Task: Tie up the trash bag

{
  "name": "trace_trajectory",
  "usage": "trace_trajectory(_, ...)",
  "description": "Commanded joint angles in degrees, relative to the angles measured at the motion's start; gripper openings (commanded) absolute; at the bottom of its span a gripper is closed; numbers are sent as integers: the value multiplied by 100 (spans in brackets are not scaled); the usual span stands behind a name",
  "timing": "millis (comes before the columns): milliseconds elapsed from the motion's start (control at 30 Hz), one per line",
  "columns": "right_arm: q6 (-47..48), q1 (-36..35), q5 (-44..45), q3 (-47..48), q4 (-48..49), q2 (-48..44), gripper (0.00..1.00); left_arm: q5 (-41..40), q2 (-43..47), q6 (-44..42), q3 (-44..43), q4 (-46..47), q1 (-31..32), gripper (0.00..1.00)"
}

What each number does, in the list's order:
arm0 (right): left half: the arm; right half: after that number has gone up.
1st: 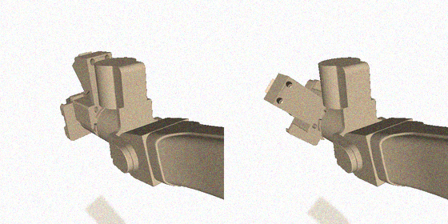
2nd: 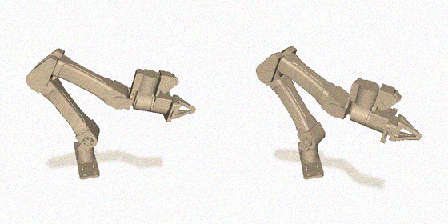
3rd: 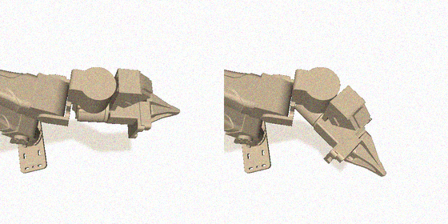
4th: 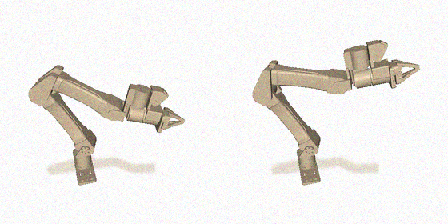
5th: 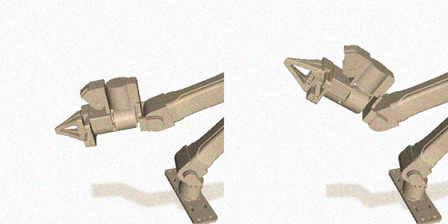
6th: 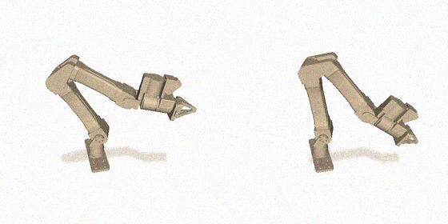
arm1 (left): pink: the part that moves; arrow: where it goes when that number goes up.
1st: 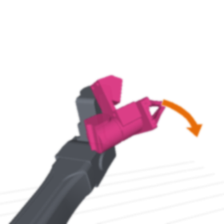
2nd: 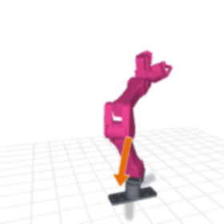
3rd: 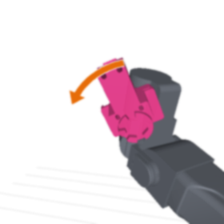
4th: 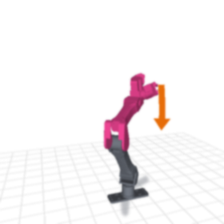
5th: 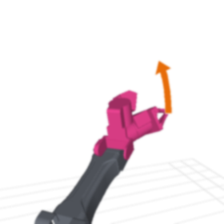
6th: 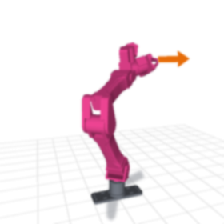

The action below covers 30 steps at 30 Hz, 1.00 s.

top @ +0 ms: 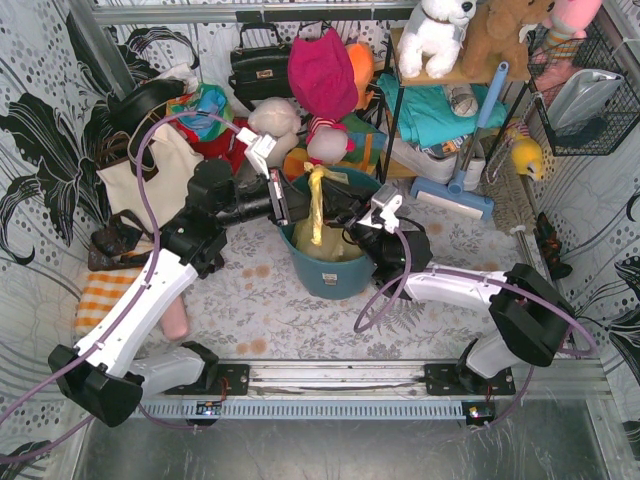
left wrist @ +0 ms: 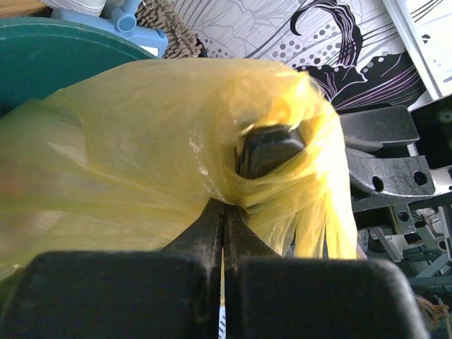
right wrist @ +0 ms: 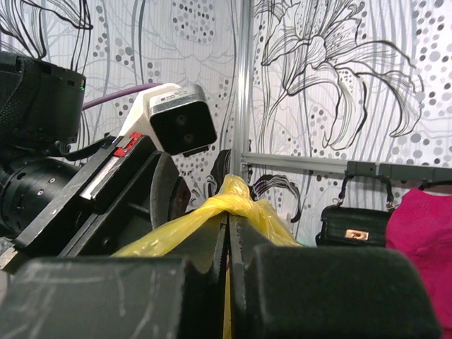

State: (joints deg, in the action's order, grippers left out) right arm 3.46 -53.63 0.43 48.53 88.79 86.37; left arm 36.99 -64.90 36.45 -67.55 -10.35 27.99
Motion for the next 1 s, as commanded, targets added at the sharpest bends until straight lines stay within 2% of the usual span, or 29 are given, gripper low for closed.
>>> trace_trajectory(0,327,23,275,115,796,107,0,140,61,-312,-84,-42,18,0)
trace_trajectory(33,350,19,254,113,797,104,0,89,65,-346,-116,-81,18,0)
trace_trajectory(100,391,23,61,96,797,88,0,-133,121,-431,-198,-176,22,8)
trace_trajectory(233,438,22,-213,47,797,18,0,-1121,432,-537,-281,-339,13,22)
trace_trajectory(367,488,22,-325,-15,797,-30,0,-1788,598,-662,-601,-569,14,30)
trace_trajectory(567,539,25,-483,-46,797,-76,0,-2318,760,-663,-940,-411,14,38)
trace_trajectory(733,548,21,-532,-20,797,-60,0,-1970,549,-341,-1086,109,14,48)
trace_trajectory(967,562,19,-535,-28,797,-93,0,-1734,209,-158,-1070,336,13,49)
